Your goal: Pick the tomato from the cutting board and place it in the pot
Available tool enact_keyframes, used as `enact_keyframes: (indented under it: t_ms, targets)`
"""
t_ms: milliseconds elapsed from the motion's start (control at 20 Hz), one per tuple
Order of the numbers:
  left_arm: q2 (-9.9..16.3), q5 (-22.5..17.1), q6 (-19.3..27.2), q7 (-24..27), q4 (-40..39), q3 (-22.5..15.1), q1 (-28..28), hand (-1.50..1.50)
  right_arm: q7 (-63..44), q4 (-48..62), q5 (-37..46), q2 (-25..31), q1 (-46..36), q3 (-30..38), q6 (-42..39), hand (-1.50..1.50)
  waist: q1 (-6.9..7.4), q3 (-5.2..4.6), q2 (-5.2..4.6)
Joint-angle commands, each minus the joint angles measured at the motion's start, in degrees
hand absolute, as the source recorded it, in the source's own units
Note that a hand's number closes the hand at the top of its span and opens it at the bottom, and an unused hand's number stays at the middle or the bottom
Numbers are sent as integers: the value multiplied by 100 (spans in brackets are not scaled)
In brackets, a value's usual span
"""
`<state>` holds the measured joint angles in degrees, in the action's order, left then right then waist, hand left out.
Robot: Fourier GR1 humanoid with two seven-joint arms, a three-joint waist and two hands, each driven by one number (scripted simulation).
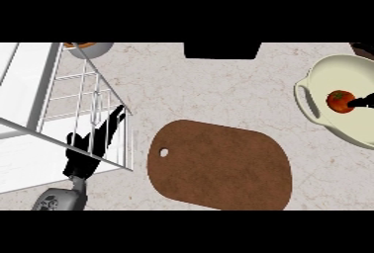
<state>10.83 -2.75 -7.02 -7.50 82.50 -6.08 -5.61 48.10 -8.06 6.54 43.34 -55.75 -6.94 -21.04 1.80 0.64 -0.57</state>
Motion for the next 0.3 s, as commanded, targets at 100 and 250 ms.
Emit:
enact_keyframes:
  t_ms: [100,250]
  targets:
    - [-93,-44,-53,-331,-85,-83,-88,0,-221,425,-749,829,-267,750,-1523,-150,55,-33,-84]
    - [-175,60,-45,-43,-181,-185,117,0,-181,470,-980,985,-63,984,-1595,-150,101,-22,-135]
